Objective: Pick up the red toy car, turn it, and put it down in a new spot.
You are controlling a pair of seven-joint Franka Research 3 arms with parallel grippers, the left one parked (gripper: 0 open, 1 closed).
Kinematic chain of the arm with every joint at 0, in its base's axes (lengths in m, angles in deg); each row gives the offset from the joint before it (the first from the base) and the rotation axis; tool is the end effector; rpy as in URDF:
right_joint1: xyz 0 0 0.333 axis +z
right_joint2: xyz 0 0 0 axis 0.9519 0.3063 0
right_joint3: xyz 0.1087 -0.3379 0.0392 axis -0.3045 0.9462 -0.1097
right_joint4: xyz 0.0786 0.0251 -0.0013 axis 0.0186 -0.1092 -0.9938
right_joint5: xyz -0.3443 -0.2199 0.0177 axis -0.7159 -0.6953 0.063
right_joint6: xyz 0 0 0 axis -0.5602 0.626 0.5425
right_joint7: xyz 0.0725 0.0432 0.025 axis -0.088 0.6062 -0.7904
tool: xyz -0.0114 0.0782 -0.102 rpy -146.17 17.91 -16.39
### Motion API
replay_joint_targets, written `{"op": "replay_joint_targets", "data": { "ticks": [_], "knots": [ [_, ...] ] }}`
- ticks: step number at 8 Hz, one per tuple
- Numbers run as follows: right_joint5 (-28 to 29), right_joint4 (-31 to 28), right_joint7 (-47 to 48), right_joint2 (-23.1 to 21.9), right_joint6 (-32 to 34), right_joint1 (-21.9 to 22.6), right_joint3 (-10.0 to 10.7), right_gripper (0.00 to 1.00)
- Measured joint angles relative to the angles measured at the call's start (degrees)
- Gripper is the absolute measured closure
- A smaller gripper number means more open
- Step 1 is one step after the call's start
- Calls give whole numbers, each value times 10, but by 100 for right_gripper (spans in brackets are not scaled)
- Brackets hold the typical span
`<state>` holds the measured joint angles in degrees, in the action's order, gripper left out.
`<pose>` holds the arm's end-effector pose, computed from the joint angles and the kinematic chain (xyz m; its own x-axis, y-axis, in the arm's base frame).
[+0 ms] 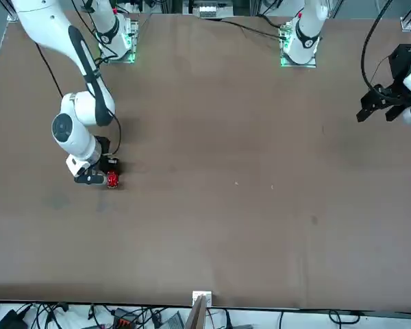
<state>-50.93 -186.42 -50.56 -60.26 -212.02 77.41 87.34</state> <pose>0.5910 0.0725 0.2105 0.9998 -0.0198 -0.0076 -0.0200 -0.9996 -0.0201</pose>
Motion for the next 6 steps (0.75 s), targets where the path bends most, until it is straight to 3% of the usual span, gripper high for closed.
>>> {"op": "replay_joint_targets", "data": {
  "ticks": [2, 5, 6],
  "knots": [
    [0, 31, 25, -20, 71, -1, 4, 51],
    [0, 162, 84, -74, 336, -30, 16, 51],
    [0, 210, 87, -83, 397, -48, 17, 51]
  ]
}}
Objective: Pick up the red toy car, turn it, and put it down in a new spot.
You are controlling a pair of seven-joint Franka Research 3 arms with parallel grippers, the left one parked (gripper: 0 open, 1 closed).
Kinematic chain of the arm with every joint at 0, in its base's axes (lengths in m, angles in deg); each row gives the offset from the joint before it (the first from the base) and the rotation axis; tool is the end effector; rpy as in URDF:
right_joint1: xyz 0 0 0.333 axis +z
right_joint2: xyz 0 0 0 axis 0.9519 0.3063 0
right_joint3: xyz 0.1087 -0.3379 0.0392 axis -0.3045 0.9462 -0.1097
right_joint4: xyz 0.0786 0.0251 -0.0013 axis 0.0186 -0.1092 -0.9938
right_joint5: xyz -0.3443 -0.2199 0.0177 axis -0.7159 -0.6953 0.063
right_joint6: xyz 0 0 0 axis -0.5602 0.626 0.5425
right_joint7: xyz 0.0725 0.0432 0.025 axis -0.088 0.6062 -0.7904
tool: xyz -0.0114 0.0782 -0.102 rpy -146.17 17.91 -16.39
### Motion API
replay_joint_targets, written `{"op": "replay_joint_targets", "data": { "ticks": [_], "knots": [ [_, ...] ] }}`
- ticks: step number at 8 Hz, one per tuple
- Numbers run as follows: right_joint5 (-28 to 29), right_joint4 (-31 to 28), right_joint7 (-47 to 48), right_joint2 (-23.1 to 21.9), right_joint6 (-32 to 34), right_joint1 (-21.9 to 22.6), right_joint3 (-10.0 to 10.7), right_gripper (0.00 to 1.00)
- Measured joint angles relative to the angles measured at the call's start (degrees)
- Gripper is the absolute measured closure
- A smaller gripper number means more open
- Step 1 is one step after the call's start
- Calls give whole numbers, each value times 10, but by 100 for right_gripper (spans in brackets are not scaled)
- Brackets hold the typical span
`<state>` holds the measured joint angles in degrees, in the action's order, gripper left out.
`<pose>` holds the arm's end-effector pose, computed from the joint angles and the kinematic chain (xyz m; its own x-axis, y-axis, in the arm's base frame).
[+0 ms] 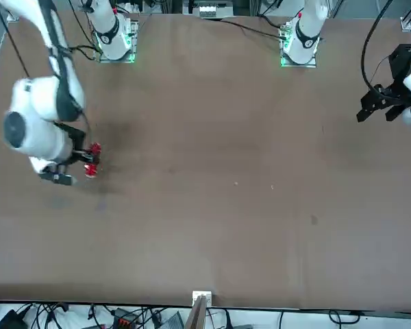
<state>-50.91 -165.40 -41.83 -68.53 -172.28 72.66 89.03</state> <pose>0.6295 0.0077 0.4038 0.9452 -0.2703 -0.1831 -0.2681 -0.9627 0.0372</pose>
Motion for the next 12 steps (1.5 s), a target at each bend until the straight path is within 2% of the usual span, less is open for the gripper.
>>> {"op": "replay_joint_targets", "data": {
  "ticks": [1, 3, 5, 8, 10, 12],
  "knots": [
    [0, 38, 12, -3, 35, -16, 1, 51],
    [-1, 79, 86, -2, 81, -45, 10, 51],
    [-1, 93, 170, 3, 79, -76, 35, 51],
    [-1, 95, 389, 35, 10, -133, 65, 51],
    [-1, 94, 478, 85, -80, -178, 72, 51],
    [-4, 105, 525, 145, -168, -193, 89, 51]
  ]
}}
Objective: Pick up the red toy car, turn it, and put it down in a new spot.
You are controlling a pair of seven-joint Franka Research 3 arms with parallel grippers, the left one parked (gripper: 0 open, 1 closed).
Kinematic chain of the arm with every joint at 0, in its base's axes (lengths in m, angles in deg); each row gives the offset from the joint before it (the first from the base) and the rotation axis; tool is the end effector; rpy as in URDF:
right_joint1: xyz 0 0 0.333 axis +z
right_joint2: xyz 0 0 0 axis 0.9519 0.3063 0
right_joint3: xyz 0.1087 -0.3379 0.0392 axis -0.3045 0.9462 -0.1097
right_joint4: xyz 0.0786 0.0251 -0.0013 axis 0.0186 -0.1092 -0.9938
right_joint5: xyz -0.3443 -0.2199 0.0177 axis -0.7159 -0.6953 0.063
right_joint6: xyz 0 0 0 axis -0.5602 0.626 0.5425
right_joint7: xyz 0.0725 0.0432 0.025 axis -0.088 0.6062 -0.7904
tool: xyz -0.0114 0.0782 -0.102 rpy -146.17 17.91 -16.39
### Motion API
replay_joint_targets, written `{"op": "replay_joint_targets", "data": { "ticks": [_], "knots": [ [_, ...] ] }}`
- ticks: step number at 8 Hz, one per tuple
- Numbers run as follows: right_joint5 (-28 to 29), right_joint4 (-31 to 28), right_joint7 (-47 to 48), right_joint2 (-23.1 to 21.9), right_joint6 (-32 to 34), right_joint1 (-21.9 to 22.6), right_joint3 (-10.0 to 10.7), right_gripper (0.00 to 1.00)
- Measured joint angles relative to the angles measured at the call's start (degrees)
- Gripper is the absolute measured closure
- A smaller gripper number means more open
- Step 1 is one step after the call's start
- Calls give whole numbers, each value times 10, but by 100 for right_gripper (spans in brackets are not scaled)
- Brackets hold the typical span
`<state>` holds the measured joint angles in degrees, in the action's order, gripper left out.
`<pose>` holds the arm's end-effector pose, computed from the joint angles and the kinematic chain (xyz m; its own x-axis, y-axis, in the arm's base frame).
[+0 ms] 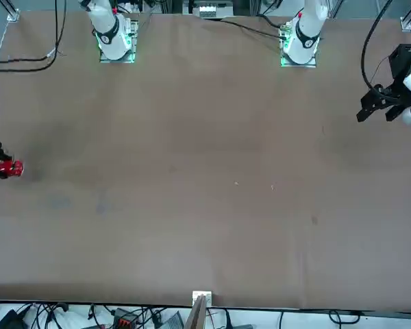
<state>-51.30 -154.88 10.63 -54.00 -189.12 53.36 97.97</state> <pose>0.6508 -0.3233 0.3439 -0.0901 -0.9928 0.0791 -0.9959 0.0893 -0.0139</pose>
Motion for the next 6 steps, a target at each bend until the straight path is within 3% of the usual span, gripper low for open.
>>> {"op": "replay_joint_targets", "data": {
  "ticks": [2, 6],
  "knots": [
    [0, 39, 4, 57, -24, -14, 14, 51],
    [0, 66, 1, 117, -79, -39, 16, 51]
  ]
}}
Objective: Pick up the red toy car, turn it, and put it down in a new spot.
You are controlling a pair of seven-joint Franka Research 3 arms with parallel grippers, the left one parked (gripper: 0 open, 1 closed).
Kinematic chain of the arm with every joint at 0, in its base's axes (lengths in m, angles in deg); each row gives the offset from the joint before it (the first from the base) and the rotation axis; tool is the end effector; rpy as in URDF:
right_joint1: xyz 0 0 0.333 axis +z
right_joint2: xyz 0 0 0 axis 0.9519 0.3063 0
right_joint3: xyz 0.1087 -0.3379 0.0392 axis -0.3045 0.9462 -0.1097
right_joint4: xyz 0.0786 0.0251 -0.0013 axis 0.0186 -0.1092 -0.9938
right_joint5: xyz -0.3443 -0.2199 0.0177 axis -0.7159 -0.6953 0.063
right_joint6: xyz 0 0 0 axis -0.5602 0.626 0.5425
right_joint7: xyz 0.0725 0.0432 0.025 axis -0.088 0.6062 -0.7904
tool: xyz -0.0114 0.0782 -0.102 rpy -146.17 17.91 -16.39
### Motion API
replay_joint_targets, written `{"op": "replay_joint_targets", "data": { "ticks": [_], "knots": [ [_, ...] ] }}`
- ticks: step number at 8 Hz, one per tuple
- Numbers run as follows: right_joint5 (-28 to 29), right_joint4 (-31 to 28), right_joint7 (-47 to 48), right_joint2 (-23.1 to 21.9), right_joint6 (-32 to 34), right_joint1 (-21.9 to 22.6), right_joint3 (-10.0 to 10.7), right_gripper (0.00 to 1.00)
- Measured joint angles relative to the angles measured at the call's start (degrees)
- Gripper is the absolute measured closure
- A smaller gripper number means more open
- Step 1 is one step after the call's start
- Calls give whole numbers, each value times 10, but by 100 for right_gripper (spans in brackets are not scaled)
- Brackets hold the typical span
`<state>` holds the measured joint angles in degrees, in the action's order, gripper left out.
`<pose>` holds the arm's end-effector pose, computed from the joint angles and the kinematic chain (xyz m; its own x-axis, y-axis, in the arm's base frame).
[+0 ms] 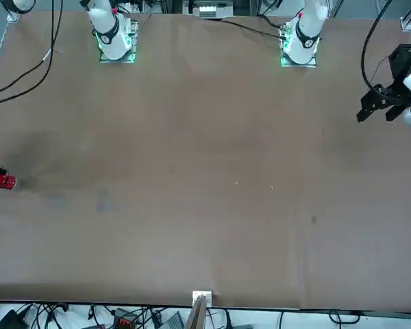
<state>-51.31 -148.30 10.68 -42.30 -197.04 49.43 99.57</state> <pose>0.6576 -0.3990 0.2619 -0.1601 -0.9772 0.1393 -0.9868 0.1551 -0.0458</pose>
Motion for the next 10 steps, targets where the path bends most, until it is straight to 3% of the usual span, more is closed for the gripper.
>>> {"op": "replay_joint_targets", "data": {
  "ticks": [6, 10],
  "knots": [
    [17, 2, -36, 28, -16, -15, -1, 51],
    [42, 6, -57, 50, -82, -18, -16, 51]
  ]
}}
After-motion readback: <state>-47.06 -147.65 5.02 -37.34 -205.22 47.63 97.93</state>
